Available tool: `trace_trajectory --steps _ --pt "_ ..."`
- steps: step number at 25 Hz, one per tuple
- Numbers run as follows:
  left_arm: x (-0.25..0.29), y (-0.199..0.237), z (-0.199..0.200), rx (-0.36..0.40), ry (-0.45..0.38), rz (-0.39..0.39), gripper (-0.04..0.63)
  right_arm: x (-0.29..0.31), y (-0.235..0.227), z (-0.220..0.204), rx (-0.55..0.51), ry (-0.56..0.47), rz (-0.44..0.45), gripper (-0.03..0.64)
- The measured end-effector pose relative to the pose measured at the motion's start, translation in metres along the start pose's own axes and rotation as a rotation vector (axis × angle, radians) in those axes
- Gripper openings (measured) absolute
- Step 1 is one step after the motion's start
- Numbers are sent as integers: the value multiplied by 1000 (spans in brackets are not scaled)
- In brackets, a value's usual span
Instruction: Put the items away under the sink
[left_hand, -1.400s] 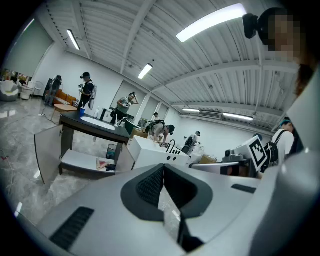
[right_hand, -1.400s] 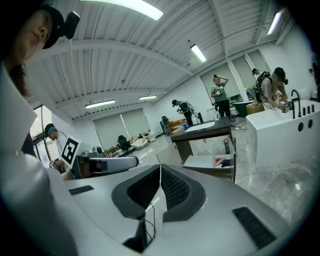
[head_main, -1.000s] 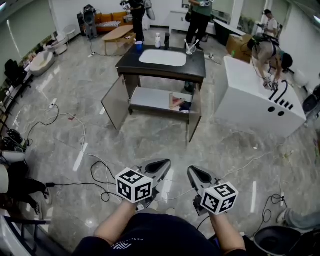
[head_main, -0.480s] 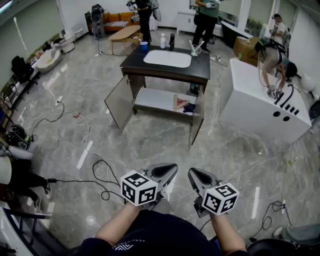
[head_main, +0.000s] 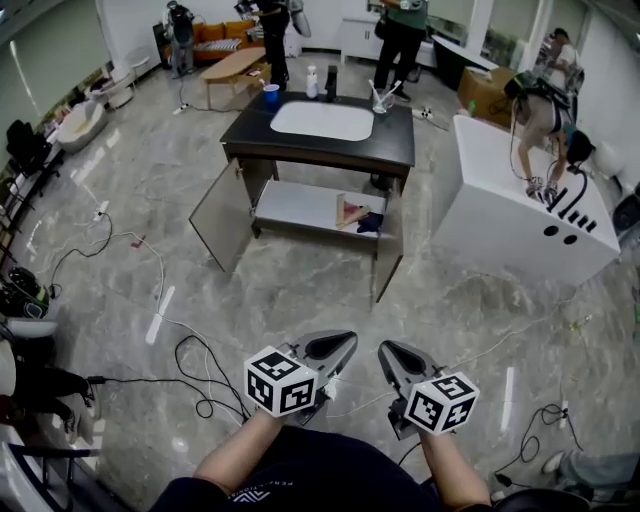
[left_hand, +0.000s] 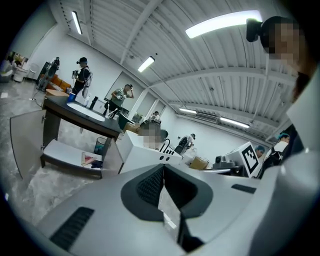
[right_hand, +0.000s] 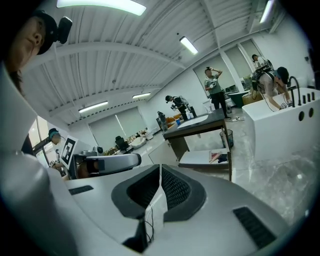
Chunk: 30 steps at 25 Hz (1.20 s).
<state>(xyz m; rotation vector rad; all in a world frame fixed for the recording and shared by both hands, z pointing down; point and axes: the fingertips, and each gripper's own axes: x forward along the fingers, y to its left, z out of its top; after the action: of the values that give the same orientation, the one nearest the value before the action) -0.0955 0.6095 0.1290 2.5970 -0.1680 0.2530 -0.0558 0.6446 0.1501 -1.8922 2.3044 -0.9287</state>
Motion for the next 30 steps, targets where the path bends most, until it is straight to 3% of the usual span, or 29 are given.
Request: trace_trajectory --steps 12,19,30 --pt "22 113 78 5 11 27 9 112 -29 70 -13 11 -5 38" --pt "26 169 98 -3 28 37 9 164 -39 100 -36 0 -17 38" --pt "55 210 132 -29 -7 75 9 207 -76 139 -62 33 3 38"
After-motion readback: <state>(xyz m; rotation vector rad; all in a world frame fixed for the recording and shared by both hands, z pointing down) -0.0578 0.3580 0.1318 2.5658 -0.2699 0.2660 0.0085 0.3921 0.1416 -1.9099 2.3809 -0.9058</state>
